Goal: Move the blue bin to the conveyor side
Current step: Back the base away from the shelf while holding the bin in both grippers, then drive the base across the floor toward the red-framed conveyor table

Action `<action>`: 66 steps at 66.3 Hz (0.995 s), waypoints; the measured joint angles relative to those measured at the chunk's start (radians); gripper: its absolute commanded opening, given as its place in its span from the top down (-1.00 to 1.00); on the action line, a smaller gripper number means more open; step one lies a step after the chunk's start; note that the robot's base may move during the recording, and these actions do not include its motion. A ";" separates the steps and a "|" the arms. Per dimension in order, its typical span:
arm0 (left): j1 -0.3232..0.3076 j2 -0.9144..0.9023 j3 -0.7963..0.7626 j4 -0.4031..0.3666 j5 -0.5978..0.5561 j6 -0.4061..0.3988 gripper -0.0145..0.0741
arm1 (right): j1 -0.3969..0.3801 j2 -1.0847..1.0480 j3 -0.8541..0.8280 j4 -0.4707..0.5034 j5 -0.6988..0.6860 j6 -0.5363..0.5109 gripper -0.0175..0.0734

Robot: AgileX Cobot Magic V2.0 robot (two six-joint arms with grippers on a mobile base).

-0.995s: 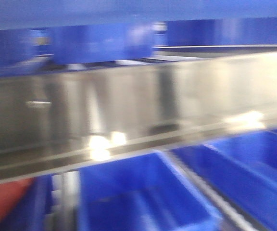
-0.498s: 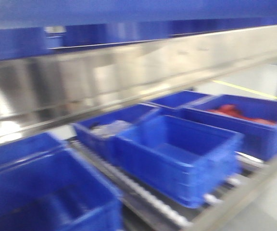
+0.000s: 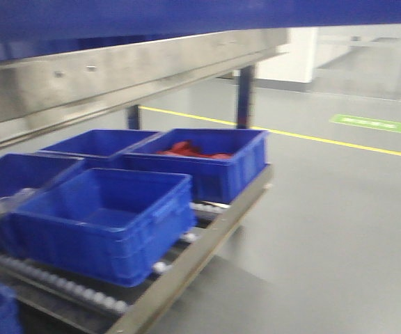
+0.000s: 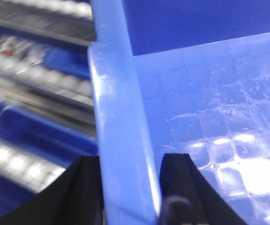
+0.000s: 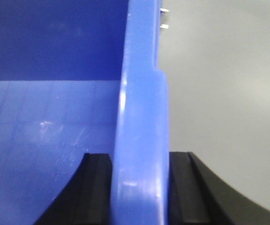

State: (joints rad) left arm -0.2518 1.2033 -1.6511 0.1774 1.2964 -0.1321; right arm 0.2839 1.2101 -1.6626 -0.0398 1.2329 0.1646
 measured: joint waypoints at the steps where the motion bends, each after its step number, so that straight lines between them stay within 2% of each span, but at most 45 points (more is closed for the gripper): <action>1: 0.000 0.000 0.000 0.000 0.000 0.000 0.72 | 0.000 0.000 0.000 0.000 0.000 0.000 0.79; 66: 0.000 0.000 0.000 -0.004 0.000 0.000 0.72 | 0.000 0.000 0.000 -0.002 0.000 0.002 0.79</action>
State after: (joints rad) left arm -0.2518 1.2033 -1.6511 0.1733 1.2964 -0.1321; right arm 0.2839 1.2101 -1.6626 -0.0419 1.2329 0.1662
